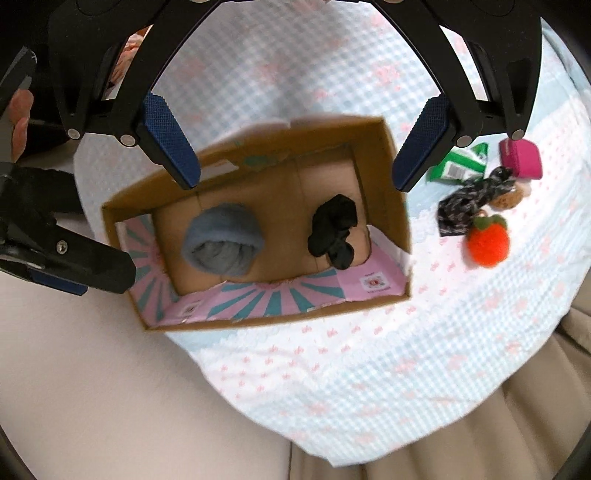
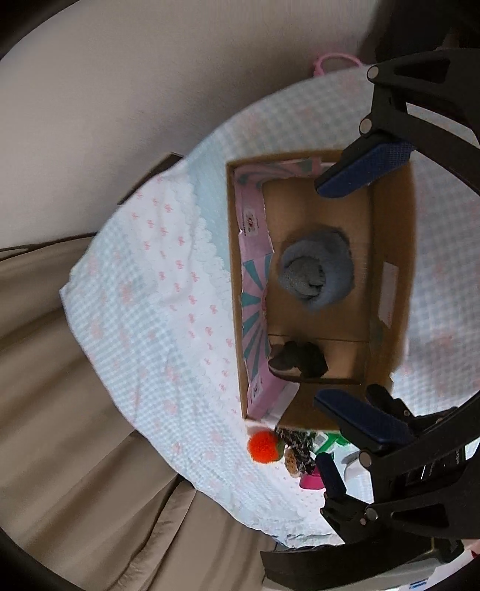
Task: Organize soft objects
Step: 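Withdraw both tools from the box toward the remaining items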
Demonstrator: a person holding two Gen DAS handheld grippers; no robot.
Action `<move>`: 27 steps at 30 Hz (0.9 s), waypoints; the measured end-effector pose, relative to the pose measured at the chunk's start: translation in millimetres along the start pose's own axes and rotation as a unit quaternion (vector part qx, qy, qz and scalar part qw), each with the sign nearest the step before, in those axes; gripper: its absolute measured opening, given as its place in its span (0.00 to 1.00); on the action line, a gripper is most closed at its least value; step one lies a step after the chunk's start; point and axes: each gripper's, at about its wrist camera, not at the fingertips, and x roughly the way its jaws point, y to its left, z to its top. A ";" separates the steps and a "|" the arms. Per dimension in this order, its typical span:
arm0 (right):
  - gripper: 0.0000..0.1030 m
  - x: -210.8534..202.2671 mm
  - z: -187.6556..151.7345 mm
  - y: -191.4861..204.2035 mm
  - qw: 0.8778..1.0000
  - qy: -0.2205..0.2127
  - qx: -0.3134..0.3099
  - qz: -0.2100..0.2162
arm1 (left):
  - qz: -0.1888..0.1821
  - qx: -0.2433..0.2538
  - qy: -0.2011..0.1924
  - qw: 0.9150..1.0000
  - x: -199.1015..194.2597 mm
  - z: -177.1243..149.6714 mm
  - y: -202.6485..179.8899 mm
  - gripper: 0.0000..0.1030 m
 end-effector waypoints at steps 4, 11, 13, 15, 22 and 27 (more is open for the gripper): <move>1.00 -36.9 -8.2 16.2 0.999 -0.028 -0.012 -0.010 | -0.004 -0.005 -0.032 0.999 -35.4 -9.2 -0.4 1.00; 1.00 -107.5 -34.2 59.9 0.995 -0.088 -0.026 -0.025 | -0.010 -0.017 -0.094 0.995 -115.2 -41.5 15.8 1.00; 1.00 -124.2 -44.0 76.0 0.993 -0.105 -0.032 -0.033 | -0.007 -0.020 -0.112 0.994 -139.0 -54.2 24.6 1.00; 1.00 -138.6 -53.8 91.5 0.991 -0.122 -0.038 -0.038 | -0.002 -0.022 -0.126 0.992 -159.7 -67.1 36.0 1.00; 1.00 -169.7 -94.2 153.6 0.984 -0.159 -0.052 -0.054 | 0.022 -0.033 -0.178 0.983 -222.5 -119.2 93.0 1.00; 1.00 -171.9 -126.5 202.6 0.982 -0.173 -0.058 -0.048 | 0.033 -0.032 -0.194 0.980 -247.1 -154.9 140.4 1.00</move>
